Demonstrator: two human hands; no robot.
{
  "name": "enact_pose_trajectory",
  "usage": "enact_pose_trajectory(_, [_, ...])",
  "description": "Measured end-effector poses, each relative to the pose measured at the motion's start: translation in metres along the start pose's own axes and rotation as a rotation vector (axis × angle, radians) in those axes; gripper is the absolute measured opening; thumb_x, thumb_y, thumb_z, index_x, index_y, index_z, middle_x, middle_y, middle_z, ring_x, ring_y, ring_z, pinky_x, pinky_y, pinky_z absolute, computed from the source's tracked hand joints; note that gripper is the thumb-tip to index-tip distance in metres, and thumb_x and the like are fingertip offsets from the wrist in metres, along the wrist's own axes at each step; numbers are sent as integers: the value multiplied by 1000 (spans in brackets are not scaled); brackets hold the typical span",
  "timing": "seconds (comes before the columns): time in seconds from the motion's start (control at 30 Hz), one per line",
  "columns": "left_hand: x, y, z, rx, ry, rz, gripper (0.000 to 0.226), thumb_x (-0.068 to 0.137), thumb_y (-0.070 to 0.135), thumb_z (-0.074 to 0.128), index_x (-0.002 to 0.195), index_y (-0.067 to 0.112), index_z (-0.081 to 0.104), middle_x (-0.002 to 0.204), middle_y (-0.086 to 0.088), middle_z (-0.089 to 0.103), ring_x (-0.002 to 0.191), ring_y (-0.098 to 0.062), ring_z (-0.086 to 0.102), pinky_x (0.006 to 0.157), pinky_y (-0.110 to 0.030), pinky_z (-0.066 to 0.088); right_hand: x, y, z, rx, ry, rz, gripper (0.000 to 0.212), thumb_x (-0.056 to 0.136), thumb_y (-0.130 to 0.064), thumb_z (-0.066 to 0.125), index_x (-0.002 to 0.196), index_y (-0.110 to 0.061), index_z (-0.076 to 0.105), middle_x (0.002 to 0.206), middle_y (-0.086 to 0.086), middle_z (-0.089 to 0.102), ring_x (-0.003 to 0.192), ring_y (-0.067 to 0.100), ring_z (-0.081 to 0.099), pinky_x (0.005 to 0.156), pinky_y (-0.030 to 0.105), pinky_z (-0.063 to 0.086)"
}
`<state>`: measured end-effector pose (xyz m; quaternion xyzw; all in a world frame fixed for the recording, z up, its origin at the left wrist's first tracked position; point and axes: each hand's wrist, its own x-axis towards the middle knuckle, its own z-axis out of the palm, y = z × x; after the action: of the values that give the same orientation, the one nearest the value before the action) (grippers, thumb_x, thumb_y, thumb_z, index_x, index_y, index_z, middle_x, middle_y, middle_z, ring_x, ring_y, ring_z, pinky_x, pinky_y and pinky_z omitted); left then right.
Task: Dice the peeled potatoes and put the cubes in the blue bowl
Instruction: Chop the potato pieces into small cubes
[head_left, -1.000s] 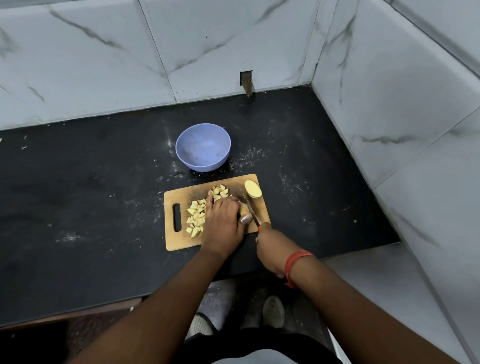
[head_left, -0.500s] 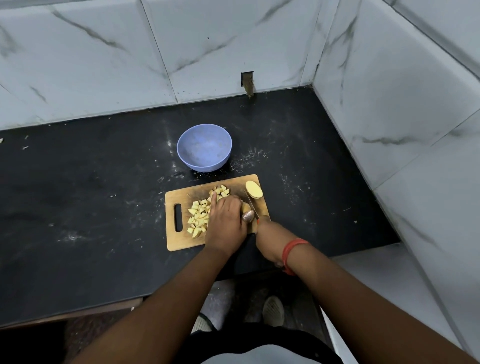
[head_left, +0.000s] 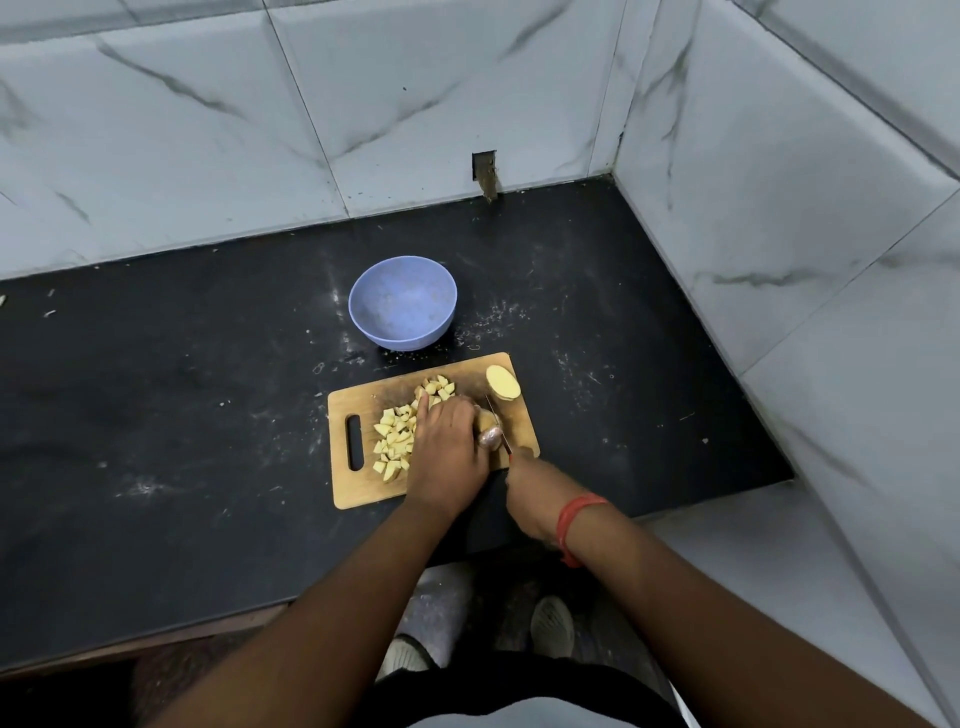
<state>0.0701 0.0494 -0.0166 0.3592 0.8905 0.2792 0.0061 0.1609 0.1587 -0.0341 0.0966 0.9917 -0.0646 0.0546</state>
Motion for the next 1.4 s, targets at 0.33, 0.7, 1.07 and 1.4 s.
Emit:
enact_pose_trajectory(0.33, [1, -2, 3, -30, -15, -19, 12, 90, 25, 52, 94, 14, 50, 94, -1, 55, 100, -23, 53, 125, -47, 11, -10, -32, -85, -973, -617, -648, 32, 100, -21, 42, 71, -10, 46, 65, 0, 43, 55, 15, 37, 82, 29, 39])
enact_pose_trajectory(0.7, [2, -5, 3, -23, -28, -31, 13, 88, 15, 62, 97, 10, 54, 97, -3, 58, 103, -24, 54, 126, -46, 10, -11, -24, -62, 294, -442, 244, 33, 98, -12, 42, 129, -5, 46, 115, 17, 58, 83, 20, 54, 56, 20, 31])
enact_pose_trajectory(1.07, [1, -9, 0, -41, -34, -10, 16, 93, 25, 62, 96, 15, 50, 96, 0, 54, 102, -23, 52, 125, -47, 12, -54, -14, -54, 480, -339, 381, 11, 101, -13, 37, 110, -6, 40, 102, 17, 65, 90, 27, 64, 65, 29, 38])
enact_pose_trajectory(1.4, [0, -11, 0, -55, -36, -17, 30, 94, 43, 46, 97, 14, 51, 98, -1, 56, 104, -23, 52, 125, -46, 11, -39, -29, -70, 520, -291, 379, 17, 103, -19, 35, 113, -6, 40, 97, 15, 61, 82, 25, 60, 64, 29, 35])
